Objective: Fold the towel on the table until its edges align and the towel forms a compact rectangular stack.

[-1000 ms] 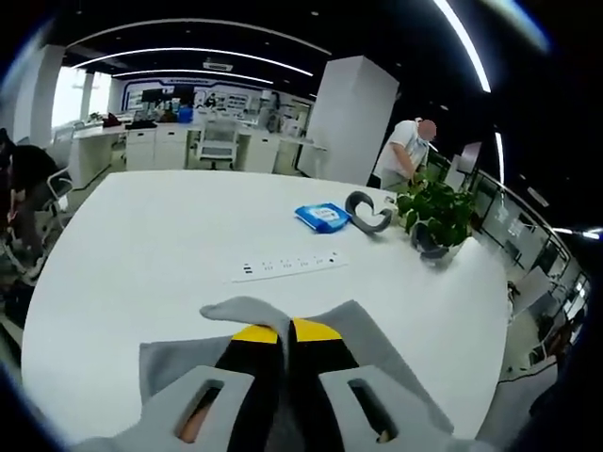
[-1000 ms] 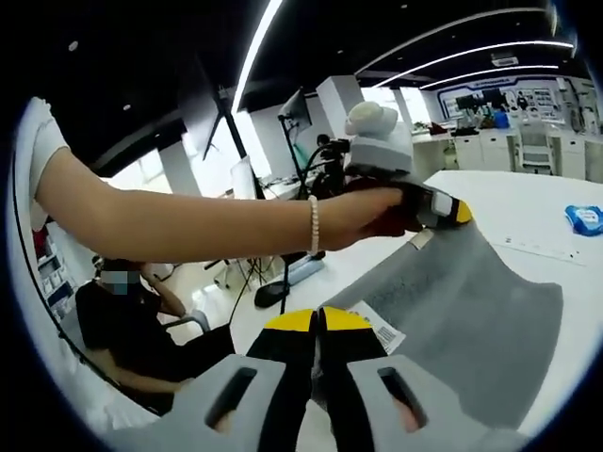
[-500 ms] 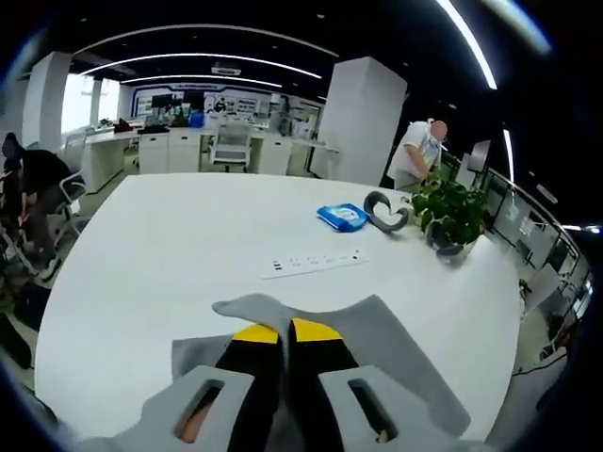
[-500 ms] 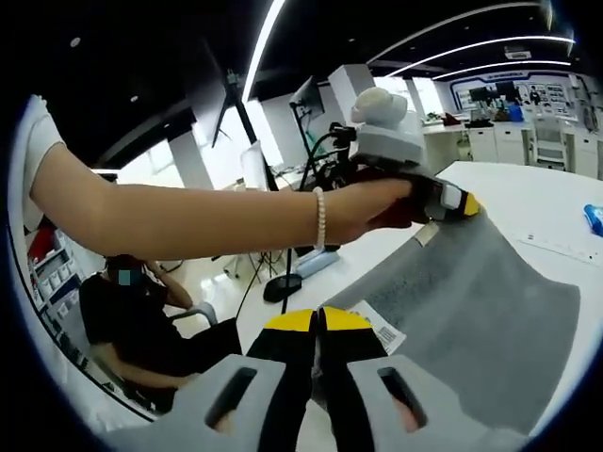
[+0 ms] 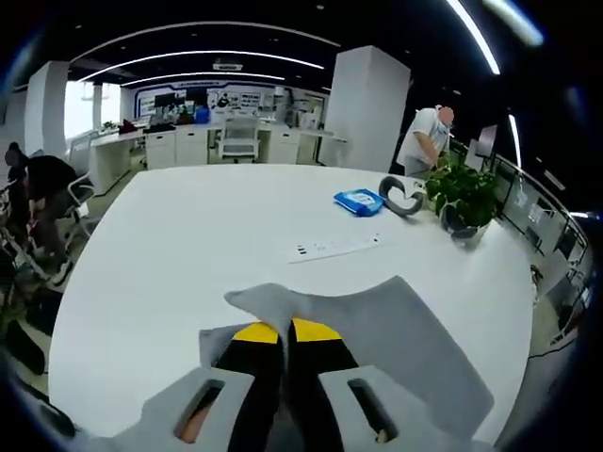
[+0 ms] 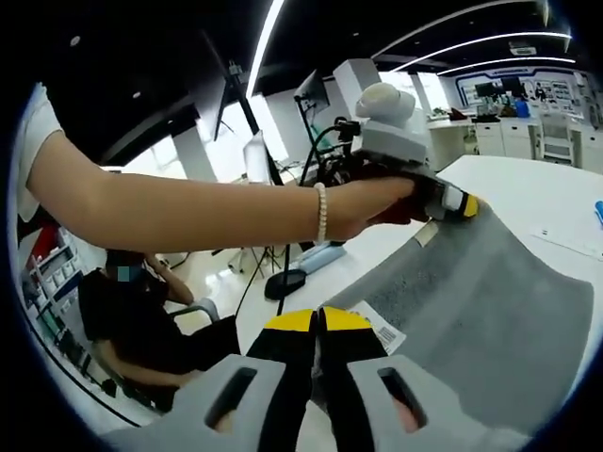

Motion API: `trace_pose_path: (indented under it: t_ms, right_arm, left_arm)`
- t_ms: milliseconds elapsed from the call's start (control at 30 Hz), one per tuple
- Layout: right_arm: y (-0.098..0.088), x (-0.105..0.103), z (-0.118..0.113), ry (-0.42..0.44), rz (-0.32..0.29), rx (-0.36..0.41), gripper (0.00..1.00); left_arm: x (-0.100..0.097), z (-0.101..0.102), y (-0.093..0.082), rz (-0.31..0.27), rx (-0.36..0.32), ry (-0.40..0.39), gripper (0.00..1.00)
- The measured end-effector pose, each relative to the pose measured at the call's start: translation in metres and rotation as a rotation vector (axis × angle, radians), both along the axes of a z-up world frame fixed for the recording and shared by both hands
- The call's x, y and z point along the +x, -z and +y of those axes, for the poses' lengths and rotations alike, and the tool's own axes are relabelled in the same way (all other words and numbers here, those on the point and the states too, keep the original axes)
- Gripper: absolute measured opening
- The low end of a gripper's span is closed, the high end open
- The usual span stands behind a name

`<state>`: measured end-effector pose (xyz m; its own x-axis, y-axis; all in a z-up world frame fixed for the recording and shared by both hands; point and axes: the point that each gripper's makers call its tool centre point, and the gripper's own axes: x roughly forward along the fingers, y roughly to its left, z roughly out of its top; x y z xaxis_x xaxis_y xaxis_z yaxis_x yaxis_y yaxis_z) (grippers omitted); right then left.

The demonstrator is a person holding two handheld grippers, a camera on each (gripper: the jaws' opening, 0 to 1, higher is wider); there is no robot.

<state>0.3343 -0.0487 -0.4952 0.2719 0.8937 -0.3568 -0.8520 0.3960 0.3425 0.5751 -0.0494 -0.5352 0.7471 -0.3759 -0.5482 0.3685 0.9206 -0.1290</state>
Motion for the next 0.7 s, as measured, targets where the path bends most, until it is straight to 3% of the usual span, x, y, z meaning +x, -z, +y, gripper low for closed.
trace_pose_path:
  t_ms: [300, 700]
  right_arm:
    - [0.036, 0.001, 0.015, -0.011, 0.015, -0.038, 0.00]
    - [0.065, 0.012, 0.024, 0.015, 0.038, -0.053, 0.00]
  left_arm:
    - [0.002, 0.009, 0.024, 0.008, 0.024, -0.021, 0.02]
    - [0.012, 0.015, 0.061, 0.044, 0.057, -0.023, 0.02]
